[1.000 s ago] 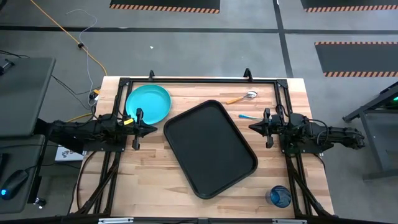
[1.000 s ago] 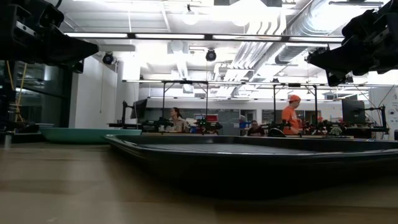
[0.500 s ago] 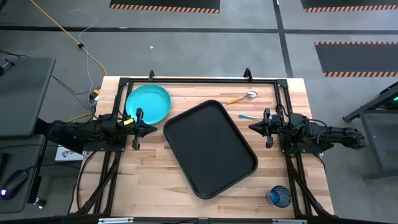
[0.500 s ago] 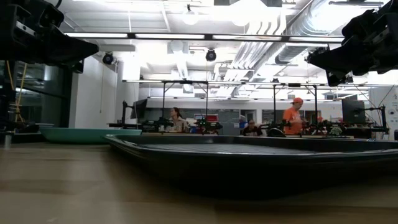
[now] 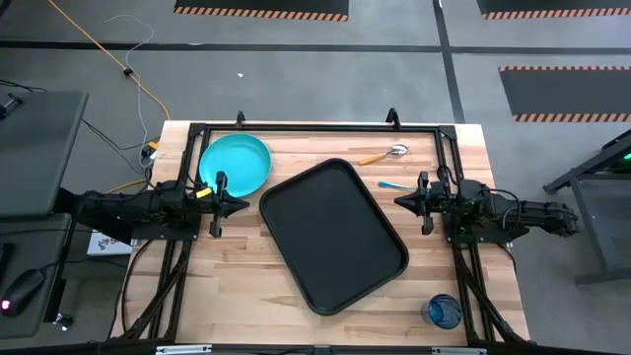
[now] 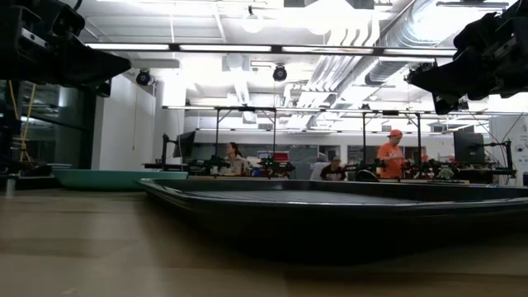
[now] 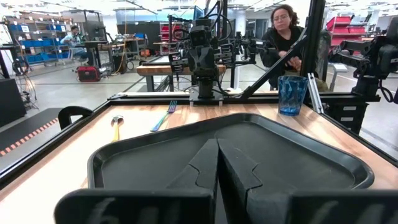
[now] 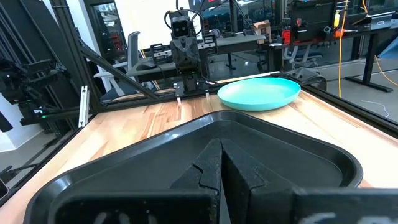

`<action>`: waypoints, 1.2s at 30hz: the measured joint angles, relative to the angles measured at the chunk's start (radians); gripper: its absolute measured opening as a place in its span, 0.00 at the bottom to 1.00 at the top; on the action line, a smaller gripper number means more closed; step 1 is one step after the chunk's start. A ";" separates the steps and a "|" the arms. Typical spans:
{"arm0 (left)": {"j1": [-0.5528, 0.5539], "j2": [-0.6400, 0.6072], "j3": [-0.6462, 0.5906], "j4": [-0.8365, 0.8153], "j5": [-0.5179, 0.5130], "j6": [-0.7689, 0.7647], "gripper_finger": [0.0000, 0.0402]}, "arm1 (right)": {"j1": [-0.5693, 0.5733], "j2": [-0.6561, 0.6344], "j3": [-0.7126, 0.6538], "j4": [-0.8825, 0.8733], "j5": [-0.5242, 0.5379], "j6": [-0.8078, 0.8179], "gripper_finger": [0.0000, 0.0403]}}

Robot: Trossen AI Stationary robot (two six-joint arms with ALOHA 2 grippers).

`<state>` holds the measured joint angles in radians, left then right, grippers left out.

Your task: Pick and place plate/cup/fork/spoon on tray

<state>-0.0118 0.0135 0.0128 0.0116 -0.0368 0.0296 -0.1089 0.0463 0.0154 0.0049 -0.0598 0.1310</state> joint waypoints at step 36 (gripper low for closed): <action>0.000 0.000 0.000 0.000 0.000 0.000 0.00 | -0.003 0.077 0.124 0.372 0.377 0.569 0.01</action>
<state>-0.0116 0.0136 0.0127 0.0113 -0.0372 0.0296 -0.1116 0.1236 0.1396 0.3764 0.3171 0.6998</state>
